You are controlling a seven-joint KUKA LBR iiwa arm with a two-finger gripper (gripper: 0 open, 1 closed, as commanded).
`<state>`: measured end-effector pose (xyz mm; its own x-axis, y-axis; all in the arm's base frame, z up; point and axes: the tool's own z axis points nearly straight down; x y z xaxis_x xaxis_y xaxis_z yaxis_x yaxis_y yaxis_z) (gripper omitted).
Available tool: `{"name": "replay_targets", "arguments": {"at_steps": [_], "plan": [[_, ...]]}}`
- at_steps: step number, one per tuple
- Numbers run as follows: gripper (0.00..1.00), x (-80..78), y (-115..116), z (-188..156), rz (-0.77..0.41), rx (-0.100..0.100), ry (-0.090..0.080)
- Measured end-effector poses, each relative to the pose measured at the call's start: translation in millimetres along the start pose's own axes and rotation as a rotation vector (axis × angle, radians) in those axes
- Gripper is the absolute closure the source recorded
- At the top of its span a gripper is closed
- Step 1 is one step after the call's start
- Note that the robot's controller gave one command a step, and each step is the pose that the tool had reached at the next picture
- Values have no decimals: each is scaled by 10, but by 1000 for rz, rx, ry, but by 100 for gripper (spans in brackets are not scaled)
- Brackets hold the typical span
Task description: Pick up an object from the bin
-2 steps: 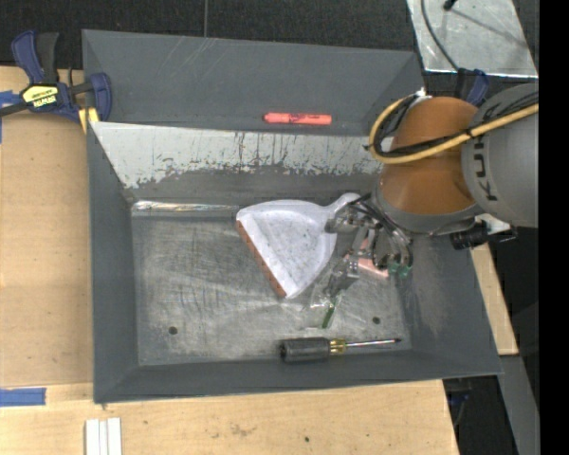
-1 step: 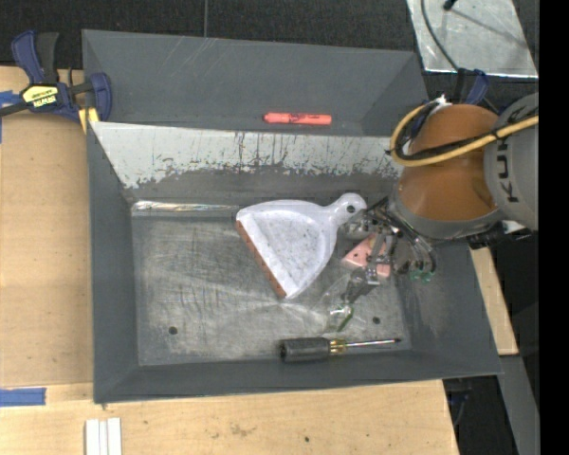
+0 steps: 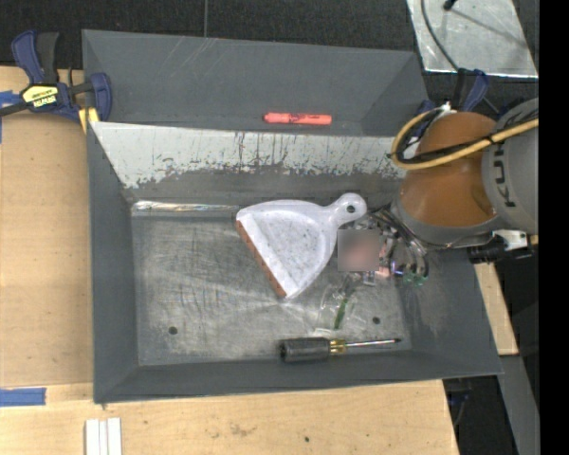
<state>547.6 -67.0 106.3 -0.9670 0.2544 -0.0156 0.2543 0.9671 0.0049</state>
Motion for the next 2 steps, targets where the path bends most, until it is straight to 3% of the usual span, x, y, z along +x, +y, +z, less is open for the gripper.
{"name": "replay_targets", "arguments": {"at_steps": [1,2], "plan": [[0,-12,-194,134,-284,0,2],[0,-257,-250,245,-444,4,9]]}}
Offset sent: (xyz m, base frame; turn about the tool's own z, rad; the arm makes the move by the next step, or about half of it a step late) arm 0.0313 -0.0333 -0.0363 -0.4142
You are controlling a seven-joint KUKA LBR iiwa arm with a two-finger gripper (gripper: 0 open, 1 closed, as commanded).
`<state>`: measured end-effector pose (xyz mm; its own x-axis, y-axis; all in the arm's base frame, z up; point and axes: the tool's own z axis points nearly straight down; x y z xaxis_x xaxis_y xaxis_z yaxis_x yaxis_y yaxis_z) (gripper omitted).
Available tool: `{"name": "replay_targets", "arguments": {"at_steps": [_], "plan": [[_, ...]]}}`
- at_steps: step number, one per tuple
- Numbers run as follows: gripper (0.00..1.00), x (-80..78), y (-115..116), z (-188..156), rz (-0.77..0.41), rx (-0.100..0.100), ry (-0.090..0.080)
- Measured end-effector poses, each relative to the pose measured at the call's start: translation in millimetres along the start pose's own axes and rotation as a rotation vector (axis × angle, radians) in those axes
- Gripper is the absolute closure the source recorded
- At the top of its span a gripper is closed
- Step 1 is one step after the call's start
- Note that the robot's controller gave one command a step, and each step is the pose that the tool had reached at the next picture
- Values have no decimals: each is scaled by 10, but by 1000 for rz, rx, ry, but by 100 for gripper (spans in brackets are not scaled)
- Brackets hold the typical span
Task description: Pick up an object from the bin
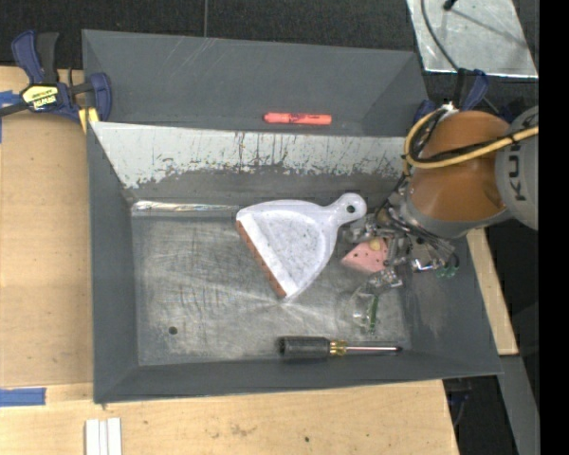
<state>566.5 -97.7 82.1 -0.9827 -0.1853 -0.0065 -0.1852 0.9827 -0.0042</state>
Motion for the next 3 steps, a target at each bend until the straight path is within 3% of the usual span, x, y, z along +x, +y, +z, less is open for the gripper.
{"name": "replay_targets", "arguments": {"at_steps": [1,2,3], "plan": [[0,-113,-52,55,137,-1,8],[0,-173,-321,75,62,-11,9],[100,-175,-491,47,125,1,7]]}}
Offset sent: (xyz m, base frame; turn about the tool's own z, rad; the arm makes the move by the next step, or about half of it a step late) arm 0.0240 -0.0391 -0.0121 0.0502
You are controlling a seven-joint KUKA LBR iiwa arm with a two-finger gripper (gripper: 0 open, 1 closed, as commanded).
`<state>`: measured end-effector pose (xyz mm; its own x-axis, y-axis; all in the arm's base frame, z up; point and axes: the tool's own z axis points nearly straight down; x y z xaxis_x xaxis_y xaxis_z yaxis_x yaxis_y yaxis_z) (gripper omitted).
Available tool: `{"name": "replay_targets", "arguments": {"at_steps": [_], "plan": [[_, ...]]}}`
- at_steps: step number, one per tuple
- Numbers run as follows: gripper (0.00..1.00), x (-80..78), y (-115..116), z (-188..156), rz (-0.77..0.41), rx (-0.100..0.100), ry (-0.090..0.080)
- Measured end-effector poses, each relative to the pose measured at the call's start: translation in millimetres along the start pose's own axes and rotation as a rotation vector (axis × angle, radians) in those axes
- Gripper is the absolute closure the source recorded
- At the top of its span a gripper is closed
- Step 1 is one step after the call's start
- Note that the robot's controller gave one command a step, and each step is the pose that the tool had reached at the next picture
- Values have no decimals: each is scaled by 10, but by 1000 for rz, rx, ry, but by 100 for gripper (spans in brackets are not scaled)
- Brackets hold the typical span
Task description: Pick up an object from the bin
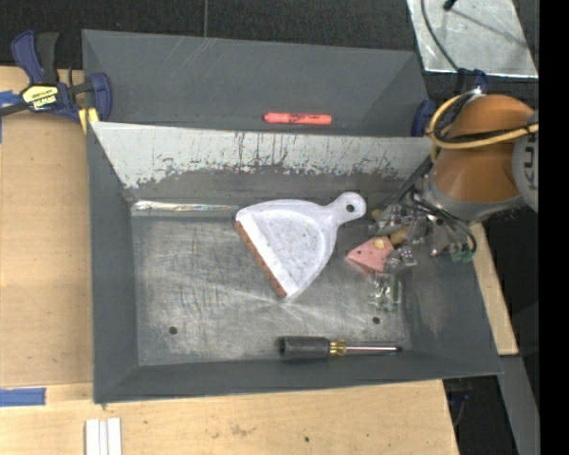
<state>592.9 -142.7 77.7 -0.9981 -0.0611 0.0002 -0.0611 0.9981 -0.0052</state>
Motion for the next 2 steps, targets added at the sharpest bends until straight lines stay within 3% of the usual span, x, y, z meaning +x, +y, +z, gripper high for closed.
{"name": "replay_targets", "arguments": {"at_steps": [1,2], "plan": [[100,-2,11,-2,6,1,-1],[100,-121,73,5,-135,-1,3]]}}
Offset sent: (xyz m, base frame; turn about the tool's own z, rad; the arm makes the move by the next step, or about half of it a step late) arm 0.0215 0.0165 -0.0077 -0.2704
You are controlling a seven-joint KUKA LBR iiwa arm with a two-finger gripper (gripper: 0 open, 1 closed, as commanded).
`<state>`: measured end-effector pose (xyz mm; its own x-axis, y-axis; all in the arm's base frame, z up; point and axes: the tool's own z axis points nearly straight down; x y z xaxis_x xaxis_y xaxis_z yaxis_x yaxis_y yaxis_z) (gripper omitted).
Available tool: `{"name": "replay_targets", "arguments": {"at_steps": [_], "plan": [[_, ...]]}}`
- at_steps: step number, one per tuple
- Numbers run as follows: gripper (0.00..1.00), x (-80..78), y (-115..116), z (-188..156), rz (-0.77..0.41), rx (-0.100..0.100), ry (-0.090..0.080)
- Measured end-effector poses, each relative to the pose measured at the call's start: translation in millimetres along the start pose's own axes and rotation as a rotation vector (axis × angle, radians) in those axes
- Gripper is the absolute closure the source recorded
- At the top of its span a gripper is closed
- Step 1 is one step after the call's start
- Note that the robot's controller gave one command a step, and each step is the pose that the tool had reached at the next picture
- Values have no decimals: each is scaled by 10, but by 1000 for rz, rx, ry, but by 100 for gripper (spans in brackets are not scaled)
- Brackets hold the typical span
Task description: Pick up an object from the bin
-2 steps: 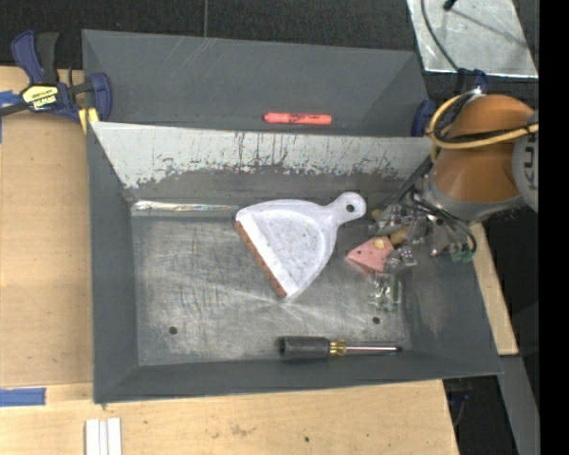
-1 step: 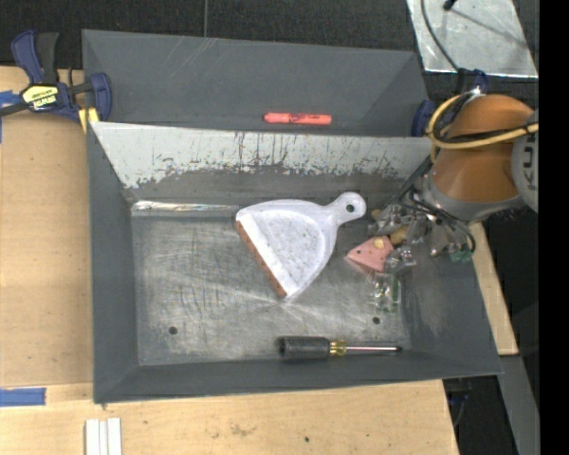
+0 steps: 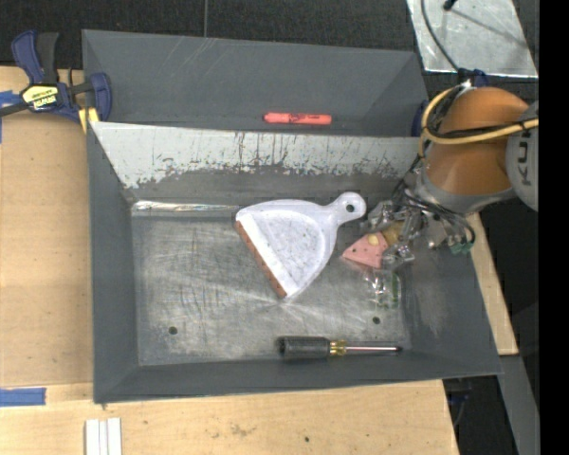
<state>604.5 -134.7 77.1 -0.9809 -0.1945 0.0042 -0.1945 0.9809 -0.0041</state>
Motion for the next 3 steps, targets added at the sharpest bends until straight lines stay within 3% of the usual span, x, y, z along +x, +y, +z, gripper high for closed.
{"name": "replay_targets", "arguments": {"at_steps": [1,2,3], "plan": [[100,81,-85,-813,88,-3,-8],[100,81,-84,-813,89,-3,-8],[100,138,-100,-1247,91,-4,-4]]}}
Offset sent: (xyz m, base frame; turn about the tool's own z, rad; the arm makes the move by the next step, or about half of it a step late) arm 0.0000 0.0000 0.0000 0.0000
